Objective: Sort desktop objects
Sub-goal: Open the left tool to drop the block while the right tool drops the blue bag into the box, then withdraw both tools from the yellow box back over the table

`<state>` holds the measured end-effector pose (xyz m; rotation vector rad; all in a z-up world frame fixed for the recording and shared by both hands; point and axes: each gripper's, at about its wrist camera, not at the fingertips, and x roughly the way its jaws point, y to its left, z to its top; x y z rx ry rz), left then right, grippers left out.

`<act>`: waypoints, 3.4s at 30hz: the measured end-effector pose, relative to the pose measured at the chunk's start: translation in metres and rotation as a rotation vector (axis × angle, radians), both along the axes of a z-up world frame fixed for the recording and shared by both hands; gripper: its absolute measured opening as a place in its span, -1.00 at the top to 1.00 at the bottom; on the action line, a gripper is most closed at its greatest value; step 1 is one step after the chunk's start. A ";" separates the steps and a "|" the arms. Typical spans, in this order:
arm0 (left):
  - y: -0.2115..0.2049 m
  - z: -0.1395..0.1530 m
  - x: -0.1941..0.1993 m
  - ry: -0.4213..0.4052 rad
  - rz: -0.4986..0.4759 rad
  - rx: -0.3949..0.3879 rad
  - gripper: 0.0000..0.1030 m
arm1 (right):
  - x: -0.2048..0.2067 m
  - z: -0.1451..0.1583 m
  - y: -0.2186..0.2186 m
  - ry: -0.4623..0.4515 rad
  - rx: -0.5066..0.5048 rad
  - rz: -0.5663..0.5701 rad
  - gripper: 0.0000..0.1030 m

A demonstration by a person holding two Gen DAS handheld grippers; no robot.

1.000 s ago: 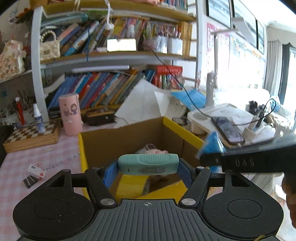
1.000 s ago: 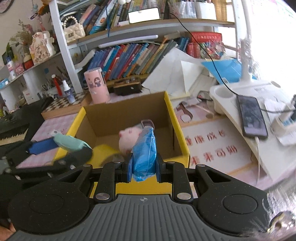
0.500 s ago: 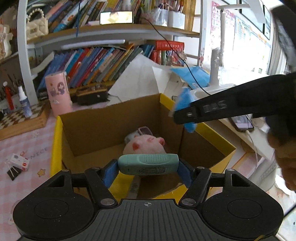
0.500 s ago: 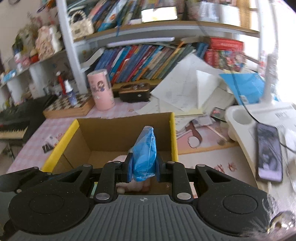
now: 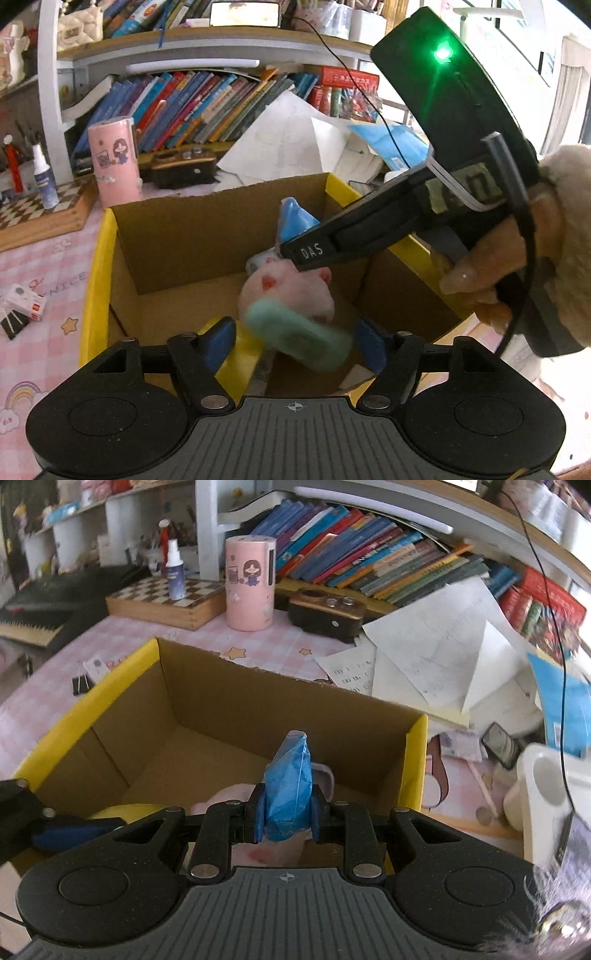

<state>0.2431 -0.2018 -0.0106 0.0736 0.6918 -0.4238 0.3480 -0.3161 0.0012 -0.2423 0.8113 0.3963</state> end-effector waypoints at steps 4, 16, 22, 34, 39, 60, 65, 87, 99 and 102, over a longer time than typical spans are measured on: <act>0.000 0.001 -0.003 -0.011 0.005 0.004 -0.46 | 0.011 -0.004 0.000 0.009 -0.017 0.005 0.59; -0.002 0.010 -0.017 -0.068 0.003 0.050 -0.47 | 0.023 0.010 0.012 0.002 0.032 0.063 0.59; 0.012 0.012 -0.020 -0.066 0.065 0.049 -0.47 | 0.029 -0.007 0.035 0.061 -0.030 0.134 0.58; 0.044 0.029 -0.034 -0.085 0.234 0.050 -0.48 | -0.007 0.015 0.018 -0.062 0.056 0.035 -0.48; 0.070 0.035 -0.040 -0.115 0.340 0.025 -0.48 | -0.039 0.029 -0.005 -0.134 0.130 -0.086 -0.54; 0.113 0.019 -0.086 -0.072 0.320 0.015 -0.49 | -0.165 0.004 -0.005 -0.194 0.189 -0.485 -0.82; 0.124 0.019 -0.101 -0.074 0.272 0.004 -0.49 | -0.185 0.001 0.013 -0.169 0.172 -0.493 -0.82; 0.211 0.007 -0.162 0.029 0.320 0.044 -0.49 | -0.255 -0.014 0.103 -0.024 0.176 -0.463 -0.82; 0.239 0.007 -0.188 0.009 0.383 0.081 -0.49 | -0.286 -0.011 0.149 -0.152 0.105 -0.351 -0.81; 0.246 0.005 -0.193 0.016 0.390 0.079 -0.49 | -0.289 -0.013 0.157 -0.141 0.108 -0.326 -0.81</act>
